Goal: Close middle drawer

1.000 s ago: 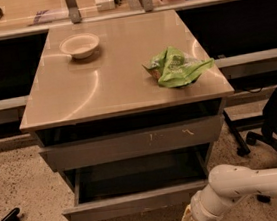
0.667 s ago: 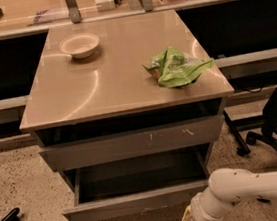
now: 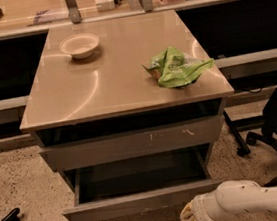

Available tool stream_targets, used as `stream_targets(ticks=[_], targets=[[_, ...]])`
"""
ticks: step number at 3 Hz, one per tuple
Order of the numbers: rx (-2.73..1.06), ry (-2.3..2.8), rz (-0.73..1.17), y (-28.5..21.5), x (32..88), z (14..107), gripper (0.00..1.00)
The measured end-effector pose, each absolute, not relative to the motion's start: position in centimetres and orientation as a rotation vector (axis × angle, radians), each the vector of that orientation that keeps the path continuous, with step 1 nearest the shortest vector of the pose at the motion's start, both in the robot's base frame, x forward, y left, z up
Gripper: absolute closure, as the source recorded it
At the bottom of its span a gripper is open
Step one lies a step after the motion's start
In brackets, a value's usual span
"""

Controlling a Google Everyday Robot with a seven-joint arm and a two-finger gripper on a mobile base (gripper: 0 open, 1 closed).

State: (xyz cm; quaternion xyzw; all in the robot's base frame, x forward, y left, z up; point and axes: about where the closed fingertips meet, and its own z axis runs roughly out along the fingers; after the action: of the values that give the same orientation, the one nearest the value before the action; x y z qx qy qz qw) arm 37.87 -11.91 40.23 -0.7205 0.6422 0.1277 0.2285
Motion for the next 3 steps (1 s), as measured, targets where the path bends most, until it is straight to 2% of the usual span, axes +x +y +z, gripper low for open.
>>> stream_targets(ticks=[3], targets=[[-1.772,1.679,0.271,-13.3,43.8,34.7,1.0]])
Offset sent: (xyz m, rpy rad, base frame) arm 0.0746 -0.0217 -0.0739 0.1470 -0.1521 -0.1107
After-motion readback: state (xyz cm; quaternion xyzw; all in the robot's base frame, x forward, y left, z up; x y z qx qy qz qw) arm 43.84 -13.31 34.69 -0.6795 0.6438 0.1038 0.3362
